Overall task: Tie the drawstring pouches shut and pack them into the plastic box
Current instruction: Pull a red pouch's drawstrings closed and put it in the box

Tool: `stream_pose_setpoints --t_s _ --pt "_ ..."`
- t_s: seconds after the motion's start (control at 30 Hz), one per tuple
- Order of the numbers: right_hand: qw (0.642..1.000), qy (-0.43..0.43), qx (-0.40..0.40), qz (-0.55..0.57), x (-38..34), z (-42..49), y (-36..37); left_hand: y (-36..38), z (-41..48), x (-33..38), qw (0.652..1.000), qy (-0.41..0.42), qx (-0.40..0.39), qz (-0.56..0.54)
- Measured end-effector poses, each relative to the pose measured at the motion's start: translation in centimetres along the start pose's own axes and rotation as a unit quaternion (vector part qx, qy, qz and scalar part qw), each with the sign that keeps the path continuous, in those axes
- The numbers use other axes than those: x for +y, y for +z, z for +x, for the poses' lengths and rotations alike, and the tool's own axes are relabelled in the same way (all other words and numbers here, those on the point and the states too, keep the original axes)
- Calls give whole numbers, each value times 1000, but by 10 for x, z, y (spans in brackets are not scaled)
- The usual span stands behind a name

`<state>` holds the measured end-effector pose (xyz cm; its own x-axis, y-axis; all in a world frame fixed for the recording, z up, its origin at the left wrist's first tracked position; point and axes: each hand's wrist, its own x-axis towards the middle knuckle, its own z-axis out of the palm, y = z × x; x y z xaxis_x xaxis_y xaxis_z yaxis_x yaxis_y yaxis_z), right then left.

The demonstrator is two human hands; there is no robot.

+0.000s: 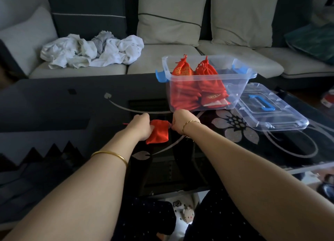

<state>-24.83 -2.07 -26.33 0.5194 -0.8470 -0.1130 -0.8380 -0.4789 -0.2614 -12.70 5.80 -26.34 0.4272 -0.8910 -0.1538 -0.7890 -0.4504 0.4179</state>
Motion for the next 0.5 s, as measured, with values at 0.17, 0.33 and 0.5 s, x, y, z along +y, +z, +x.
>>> stream_pose_setpoints --t_s 0.17,0.33,0.5 --pt "1000 -5 -2 9 0 -1 0 2 -1 5 999 16 -36 37" --pt "989 -8 34 145 4 0 -15 0 -4 5 999 30 -30 -2" --pt "959 -12 137 246 14 -4 -36 -14 -4 11 989 81 61 -108"
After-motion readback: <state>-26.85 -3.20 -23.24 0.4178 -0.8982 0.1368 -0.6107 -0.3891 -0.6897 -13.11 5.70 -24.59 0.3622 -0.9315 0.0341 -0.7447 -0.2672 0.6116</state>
